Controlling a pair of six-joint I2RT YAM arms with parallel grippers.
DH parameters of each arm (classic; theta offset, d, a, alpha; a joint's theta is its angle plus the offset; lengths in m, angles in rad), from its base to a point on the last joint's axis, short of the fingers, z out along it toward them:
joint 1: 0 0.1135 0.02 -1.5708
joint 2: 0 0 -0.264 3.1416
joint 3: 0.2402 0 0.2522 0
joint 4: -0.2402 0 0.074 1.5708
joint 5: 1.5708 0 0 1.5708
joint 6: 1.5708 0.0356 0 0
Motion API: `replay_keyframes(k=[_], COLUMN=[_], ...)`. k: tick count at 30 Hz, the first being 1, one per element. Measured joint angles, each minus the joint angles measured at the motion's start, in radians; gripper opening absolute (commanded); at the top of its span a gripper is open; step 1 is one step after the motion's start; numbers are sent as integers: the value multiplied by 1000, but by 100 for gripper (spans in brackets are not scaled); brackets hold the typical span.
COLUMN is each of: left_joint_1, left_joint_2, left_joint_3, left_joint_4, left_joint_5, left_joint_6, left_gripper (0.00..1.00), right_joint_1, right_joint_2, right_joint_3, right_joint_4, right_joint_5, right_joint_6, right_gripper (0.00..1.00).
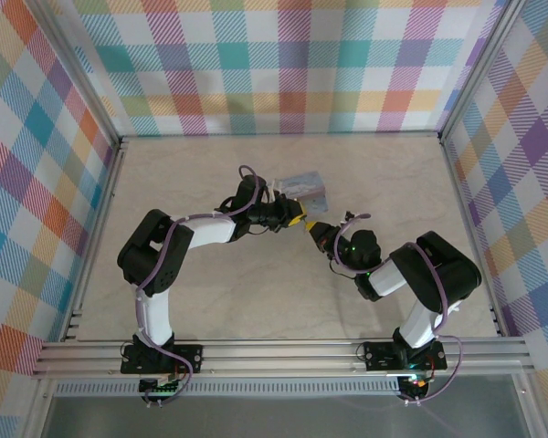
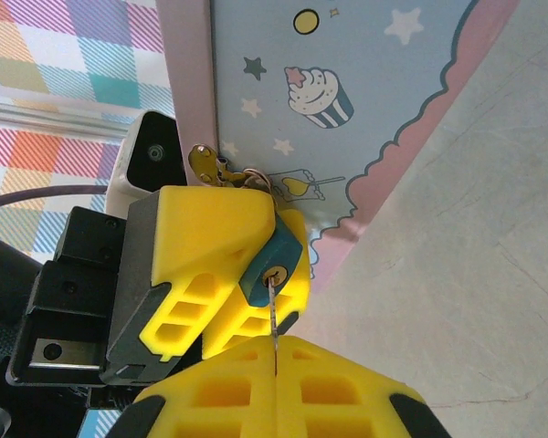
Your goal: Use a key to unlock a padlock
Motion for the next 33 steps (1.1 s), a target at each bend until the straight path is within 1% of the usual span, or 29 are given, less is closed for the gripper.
replay_keyframes(k=[15,33], left_joint_1=[2,2], left_joint_2=[0,0], left_joint_3=[-6,-17], left_joint_4=[18,32], left_joint_5=[2,13], left_joint_6=[-6,-6], left_gripper=[11,11], right_joint_1=[-5,-29], right_joint_2=[2,10], right_joint_3=[0,-6], right_joint_4=[0,8], right_joint_5=[14,-20], right_joint_6=[0,20], right_gripper=[0,0])
